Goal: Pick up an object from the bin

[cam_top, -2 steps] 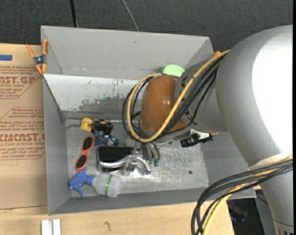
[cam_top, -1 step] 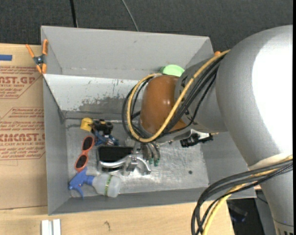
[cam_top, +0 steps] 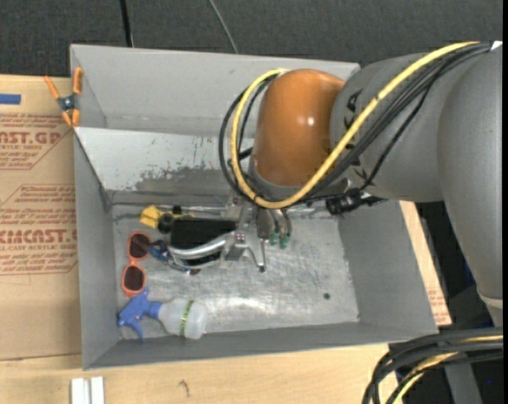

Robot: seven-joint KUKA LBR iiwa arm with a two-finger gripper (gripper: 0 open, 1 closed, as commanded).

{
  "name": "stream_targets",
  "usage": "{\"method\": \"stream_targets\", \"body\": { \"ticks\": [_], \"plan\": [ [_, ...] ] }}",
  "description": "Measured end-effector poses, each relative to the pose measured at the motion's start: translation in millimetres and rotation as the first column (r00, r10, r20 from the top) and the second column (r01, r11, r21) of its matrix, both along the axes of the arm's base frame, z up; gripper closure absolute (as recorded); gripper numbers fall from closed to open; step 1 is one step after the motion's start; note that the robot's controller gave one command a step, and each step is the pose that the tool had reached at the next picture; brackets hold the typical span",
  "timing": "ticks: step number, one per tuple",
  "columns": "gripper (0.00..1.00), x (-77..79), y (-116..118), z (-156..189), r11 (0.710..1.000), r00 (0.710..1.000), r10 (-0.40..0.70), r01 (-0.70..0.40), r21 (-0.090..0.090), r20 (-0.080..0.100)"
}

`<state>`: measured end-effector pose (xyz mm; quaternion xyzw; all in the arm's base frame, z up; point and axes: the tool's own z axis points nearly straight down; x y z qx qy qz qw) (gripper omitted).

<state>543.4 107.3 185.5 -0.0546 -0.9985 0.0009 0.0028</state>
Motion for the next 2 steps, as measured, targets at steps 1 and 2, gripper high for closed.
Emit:
{"method": "stream_targets", "body": {
  "ticks": [1,2],
  "plan": [
    [1.00,0.0,0,0,1.000,1.000,0.000,0.000,0.000,0.000],
    [1.00,19.6,-8,76,0.926,0.926,0.377,-0.377,0.002,0.002]
  ]
}}
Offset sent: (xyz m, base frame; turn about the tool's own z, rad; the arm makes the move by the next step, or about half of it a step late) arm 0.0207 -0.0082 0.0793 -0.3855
